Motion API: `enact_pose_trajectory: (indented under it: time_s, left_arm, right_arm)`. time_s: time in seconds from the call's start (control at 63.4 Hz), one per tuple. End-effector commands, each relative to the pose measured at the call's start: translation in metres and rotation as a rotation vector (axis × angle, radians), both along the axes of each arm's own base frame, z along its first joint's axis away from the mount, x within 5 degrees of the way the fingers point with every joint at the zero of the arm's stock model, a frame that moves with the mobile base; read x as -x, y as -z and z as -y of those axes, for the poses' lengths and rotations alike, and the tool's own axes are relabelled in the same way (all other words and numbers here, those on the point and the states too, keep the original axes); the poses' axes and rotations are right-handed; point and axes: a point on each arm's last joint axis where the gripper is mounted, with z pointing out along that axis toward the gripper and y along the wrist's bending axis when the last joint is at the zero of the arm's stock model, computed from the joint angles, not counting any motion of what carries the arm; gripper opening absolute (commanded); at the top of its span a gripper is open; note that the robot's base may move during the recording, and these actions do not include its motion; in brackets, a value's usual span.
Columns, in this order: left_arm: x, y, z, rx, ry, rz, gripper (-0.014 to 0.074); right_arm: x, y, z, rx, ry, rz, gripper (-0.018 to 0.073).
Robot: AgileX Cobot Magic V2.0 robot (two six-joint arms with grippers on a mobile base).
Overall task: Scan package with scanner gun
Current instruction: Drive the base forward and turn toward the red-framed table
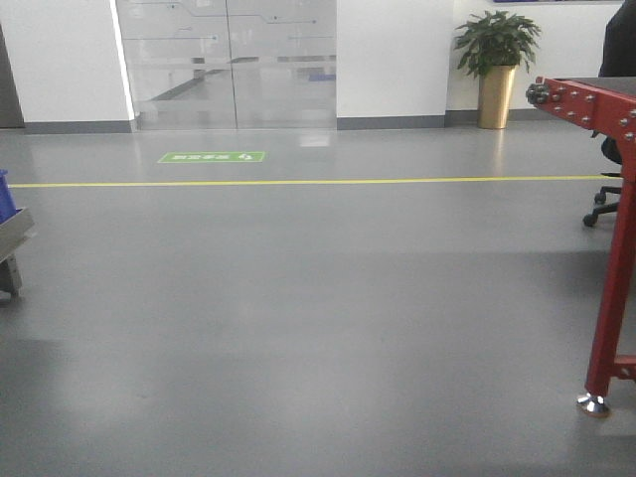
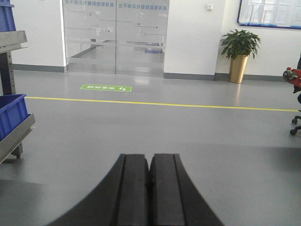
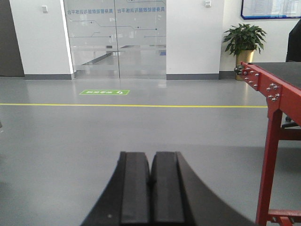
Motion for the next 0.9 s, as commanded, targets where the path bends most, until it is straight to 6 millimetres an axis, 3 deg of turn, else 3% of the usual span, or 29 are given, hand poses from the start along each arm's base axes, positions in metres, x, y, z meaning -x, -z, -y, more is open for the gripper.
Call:
enact_pose_trajectory:
  time_s: [0.0, 0.883]
  left_arm:
    - [0.0005, -0.0026, -0.0002, 0.002, -0.004, 0.021, -0.0111]
    - [0.0005, -0.0026, -0.0002, 0.002, -0.004, 0.021, -0.0111]
  right_arm:
    - [0.0006, -0.0029, 0.0005, 0.003, 0.008, 0.023, -0.0168]
    - [0.0006, -0.0029, 0.0005, 0.003, 0.008, 0.023, -0.0168]
